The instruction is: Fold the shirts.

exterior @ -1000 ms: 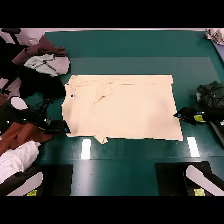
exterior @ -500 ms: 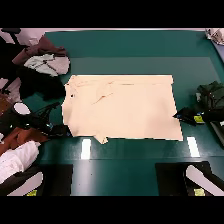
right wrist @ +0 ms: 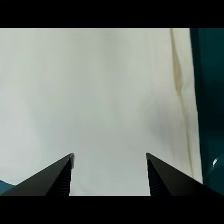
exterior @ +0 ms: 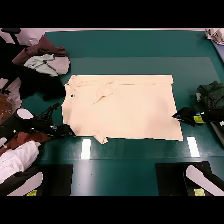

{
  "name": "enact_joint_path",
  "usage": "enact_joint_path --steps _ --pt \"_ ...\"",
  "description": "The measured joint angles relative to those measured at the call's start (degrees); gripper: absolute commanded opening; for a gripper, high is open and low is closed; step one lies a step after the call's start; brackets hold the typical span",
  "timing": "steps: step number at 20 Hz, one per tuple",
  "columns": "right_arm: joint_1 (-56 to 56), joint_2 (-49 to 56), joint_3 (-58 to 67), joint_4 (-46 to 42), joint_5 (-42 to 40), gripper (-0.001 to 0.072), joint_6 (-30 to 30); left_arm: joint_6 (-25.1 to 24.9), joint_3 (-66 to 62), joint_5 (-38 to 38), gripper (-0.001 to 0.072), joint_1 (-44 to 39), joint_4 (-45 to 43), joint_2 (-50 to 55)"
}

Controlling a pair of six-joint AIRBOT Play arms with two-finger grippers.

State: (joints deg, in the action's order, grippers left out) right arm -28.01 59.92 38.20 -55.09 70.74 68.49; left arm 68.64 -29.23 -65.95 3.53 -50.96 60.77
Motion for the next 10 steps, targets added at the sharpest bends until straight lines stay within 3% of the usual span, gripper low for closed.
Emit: enact_joint_path --steps 1,2,3,10 --pt "0.0 0.0 0.0 0.0 0.1 0.0520 0.0 0.0 0.1 1.1 0.0333 -0.5 0.7 0.0" --pt "0.0 0.0 0.0 0.0 0.3 0.0520 0.0 0.0 0.2 2.3 0.0130 -1.2 1.7 0.0" --pt "0.0 0.0 0.0 0.0 0.5 0.0519 0.0 -0.2 0.3 3.3 0.0052 -1.9 2.8 0.0" --pt "0.0 0.0 0.0 0.0 1.1 0.0499 0.0 -1.3 -3.6 1.6 0.0024 -3.8 8.0 0.0"
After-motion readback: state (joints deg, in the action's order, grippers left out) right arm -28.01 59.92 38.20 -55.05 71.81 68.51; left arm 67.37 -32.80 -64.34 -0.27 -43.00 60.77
